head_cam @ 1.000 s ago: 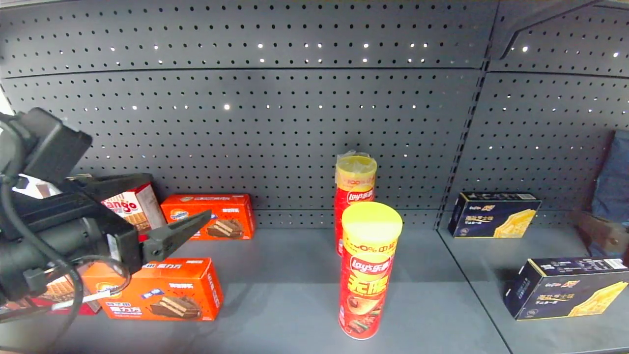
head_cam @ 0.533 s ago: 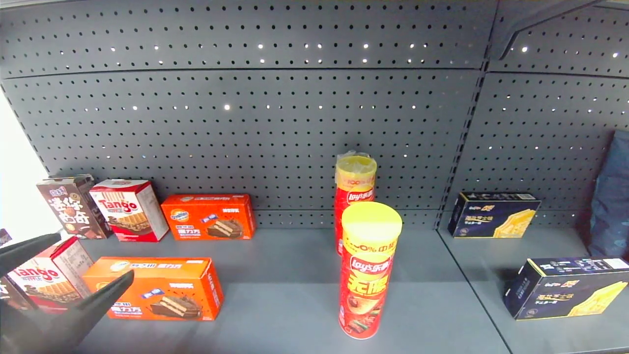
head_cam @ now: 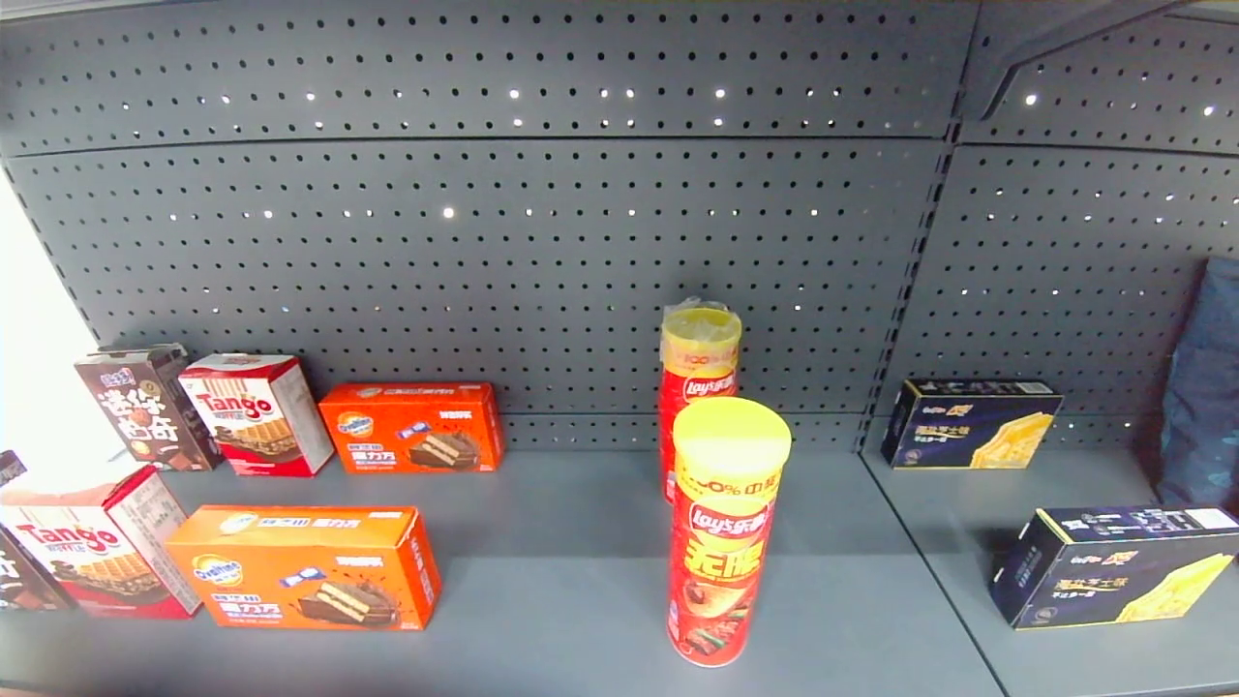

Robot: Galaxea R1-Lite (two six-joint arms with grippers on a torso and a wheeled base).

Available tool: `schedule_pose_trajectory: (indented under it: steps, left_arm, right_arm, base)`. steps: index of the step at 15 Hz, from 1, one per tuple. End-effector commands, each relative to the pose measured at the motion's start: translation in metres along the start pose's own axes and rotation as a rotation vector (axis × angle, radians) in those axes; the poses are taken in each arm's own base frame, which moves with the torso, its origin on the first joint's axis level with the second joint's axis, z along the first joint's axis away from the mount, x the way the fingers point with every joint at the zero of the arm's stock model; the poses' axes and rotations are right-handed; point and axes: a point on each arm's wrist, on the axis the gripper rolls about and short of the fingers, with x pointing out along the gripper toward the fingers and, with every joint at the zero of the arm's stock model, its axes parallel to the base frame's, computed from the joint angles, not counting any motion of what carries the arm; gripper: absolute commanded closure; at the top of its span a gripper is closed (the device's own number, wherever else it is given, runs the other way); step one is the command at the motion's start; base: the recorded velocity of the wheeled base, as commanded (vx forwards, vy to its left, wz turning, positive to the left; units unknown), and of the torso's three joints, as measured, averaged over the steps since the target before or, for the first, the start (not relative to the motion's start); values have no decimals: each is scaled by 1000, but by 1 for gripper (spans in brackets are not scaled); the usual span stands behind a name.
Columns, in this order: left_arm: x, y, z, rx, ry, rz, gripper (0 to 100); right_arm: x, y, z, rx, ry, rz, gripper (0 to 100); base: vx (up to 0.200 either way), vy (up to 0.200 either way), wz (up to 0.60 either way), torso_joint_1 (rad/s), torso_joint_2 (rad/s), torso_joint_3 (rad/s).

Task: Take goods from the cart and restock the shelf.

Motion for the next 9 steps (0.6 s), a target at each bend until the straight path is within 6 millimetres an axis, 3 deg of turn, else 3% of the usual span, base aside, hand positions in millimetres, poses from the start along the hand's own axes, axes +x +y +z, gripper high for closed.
schedule_pose_trajectory:
  steps: [1,9]
  left_arm:
    - [-17,-1,-8,-3,-86,20,0]
    - [-23,-4,-24,-4,-45,15,0]
  right_arm:
    - [-1,3,-10,-25,-20,149,0]
    - [-1,3,-9,-1,-24,143,0]
  base:
    - [0,0,0,0,0,0]
    - [0,0,0,0,0,0]
